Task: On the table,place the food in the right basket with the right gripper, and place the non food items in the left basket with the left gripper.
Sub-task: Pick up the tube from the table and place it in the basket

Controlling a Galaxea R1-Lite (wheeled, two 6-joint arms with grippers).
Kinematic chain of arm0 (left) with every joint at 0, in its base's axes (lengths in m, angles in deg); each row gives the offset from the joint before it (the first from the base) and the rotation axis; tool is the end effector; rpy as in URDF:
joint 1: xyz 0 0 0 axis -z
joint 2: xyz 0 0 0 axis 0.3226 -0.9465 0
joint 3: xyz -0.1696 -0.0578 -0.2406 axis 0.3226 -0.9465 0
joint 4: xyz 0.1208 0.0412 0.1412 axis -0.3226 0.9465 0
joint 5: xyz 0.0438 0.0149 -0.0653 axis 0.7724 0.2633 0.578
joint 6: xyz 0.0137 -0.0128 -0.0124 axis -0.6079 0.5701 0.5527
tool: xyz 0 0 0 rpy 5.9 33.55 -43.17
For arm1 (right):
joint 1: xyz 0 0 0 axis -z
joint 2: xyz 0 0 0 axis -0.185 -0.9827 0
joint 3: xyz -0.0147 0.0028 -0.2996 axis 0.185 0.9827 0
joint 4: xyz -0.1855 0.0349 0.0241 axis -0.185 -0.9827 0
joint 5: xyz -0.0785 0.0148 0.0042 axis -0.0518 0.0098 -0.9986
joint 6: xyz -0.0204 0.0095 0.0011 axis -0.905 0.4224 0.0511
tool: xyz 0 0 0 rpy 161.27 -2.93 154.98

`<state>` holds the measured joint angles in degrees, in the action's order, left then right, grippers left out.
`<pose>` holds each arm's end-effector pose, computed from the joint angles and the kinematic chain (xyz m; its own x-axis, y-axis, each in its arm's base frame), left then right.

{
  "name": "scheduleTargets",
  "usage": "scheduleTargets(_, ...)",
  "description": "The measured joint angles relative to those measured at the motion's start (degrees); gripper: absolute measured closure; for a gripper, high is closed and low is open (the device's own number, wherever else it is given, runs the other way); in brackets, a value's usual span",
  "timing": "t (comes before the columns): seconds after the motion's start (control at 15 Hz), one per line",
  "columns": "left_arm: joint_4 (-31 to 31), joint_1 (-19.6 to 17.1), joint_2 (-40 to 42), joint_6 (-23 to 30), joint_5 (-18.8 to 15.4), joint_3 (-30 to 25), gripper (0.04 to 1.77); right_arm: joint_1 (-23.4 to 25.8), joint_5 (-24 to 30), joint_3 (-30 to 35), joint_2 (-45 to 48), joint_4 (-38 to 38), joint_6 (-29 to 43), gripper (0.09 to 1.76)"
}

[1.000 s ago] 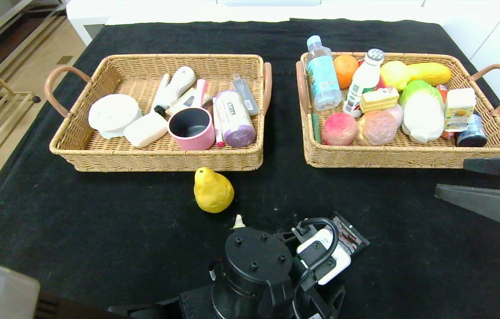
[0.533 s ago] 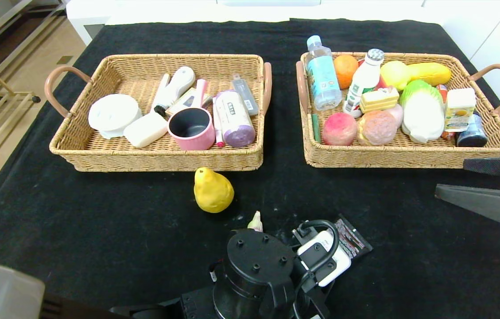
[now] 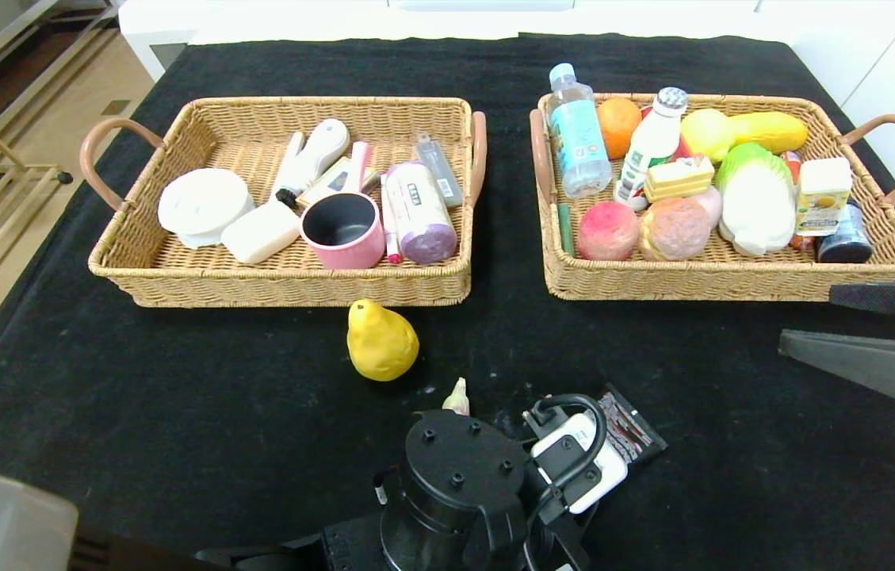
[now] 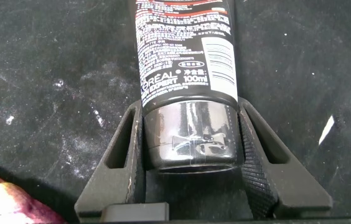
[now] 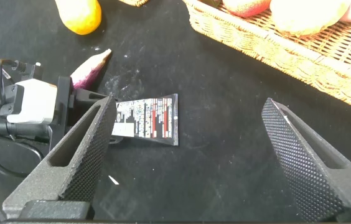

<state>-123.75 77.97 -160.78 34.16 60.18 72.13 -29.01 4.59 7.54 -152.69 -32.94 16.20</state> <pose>0.1736 -0.2809 0.1278 0.6614 -0.6750 -0.3270 0.7477 0.5585 0.3592 0.1485 0.0570 0.2861 0.7601 0.5939 -0.2638 -0.6076 0.7934 0.0354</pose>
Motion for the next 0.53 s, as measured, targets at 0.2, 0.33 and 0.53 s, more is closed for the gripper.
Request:
scheduleTargets(0.2,0.0,0.0,0.0,-0.1,0.0,0.0,0.92,0.0,0.0,0.0,0.0,0.0,0.0,0.14)
scheduleTargets(0.33,0.0,0.1,0.2,-0.1,0.0,0.0,0.92,0.0,0.0,0.0,0.0,0.0,0.0,0.14)
scheduleTargets(0.53,0.2,0.1,1.0,-0.8,0.0,0.3,0.92,0.0,0.0,0.0,-0.1,0.0,0.0,0.14)
